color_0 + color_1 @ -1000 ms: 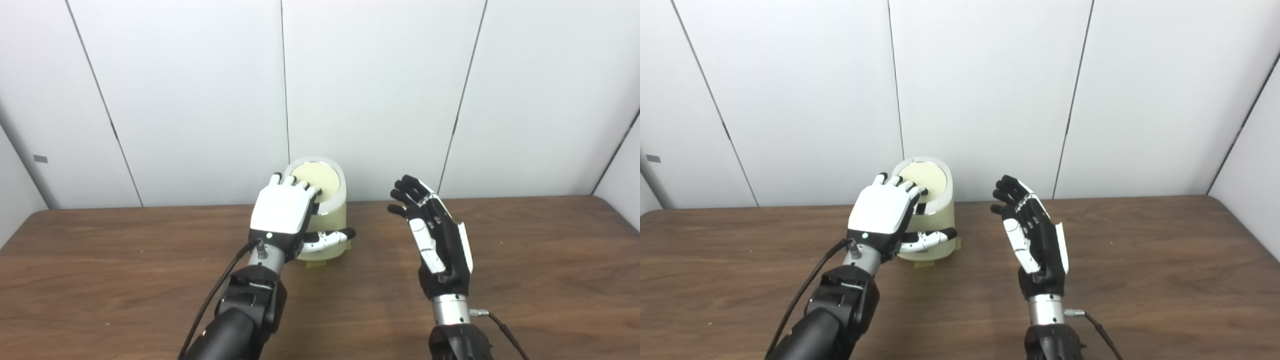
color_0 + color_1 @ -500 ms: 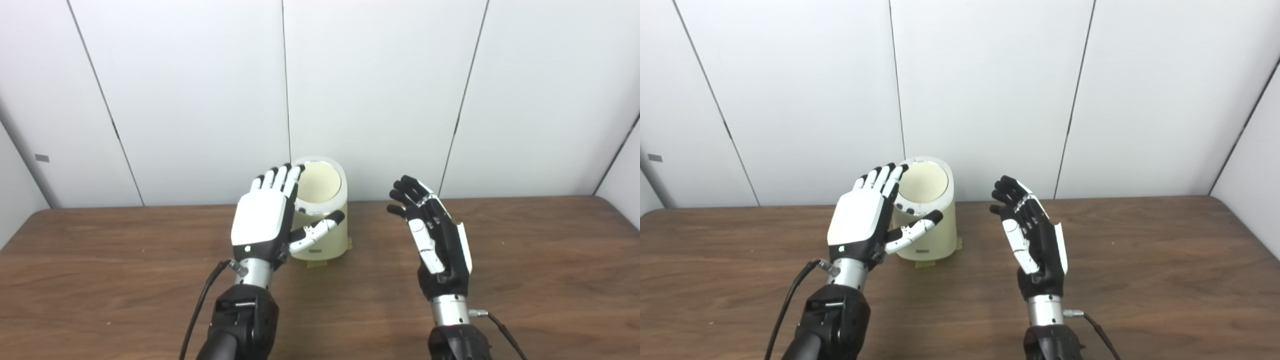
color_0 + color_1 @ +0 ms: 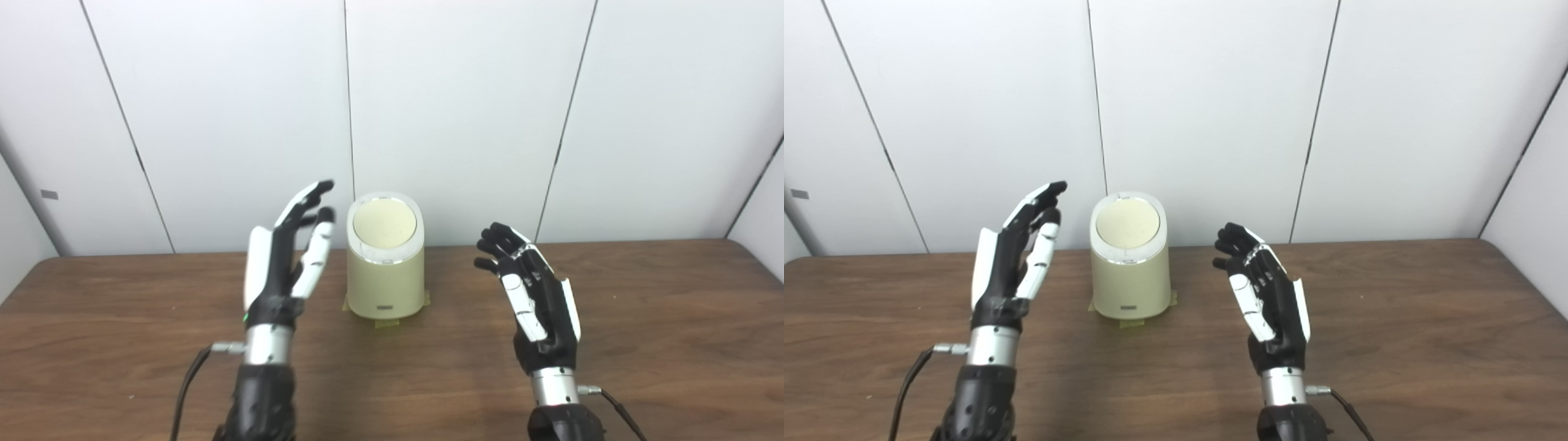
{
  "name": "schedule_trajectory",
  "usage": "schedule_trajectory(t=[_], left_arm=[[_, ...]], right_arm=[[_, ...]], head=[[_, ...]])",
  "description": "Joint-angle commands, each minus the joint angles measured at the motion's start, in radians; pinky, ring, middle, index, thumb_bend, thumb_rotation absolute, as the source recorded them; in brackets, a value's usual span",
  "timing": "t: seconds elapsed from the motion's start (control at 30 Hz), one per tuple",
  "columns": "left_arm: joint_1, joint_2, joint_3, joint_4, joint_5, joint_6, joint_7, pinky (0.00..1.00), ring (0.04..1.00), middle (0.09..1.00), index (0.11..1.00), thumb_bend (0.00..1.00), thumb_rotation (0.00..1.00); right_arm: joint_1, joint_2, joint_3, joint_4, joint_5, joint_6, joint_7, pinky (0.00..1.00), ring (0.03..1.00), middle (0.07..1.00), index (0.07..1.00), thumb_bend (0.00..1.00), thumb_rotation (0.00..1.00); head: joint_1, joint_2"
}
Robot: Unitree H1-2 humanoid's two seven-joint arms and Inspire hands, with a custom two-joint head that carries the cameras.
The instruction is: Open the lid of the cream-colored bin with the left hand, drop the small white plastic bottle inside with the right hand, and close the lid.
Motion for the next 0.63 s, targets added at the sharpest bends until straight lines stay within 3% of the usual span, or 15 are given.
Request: schedule_trajectory(t=[0.0, 0.17, 0.37, 0.6], left_arm=[[-0.001, 0.008, 0.022, -0.084, -0.113, -0.074, -0.019, 0.69, 0.761, 0.769, 0.76, 0.31, 0.81], [0.07, 0.009, 0.055, -0.111, -0.198, -0.113, -0.022, 0.71, 0.766, 0.768, 0.751, 0.3, 0.72], [0.088, -0.005, 0.055, -0.106, -0.197, -0.137, -0.013, 0.7, 0.76, 0.764, 0.75, 0.29, 0.62], [0.109, -0.012, 0.031, -0.112, -0.165, -0.15, -0.022, 0.68, 0.749, 0.762, 0.746, 0.28, 0.6]], right_arm=[[-0.046, -0.009, -0.007, -0.023, 0.014, -0.056, 0.02, 0.68, 0.759, 0.767, 0.746, 0.29, 0.56], [-0.052, -0.035, -0.022, 0.002, 0.027, -0.097, 0.032, 0.7, 0.77, 0.781, 0.755, 0.3, 0.57], [-0.049, -0.05, -0.032, 0.003, 0.036, -0.109, 0.045, 0.69, 0.771, 0.782, 0.753, 0.29, 0.54], [-0.045, -0.052, -0.027, -0.01, 0.033, -0.097, 0.05, 0.7, 0.764, 0.774, 0.751, 0.31, 0.52]], head=[[0.002, 0.001], [0.014, -0.002], [0.016, -0.001], [0.008, -0.001]])
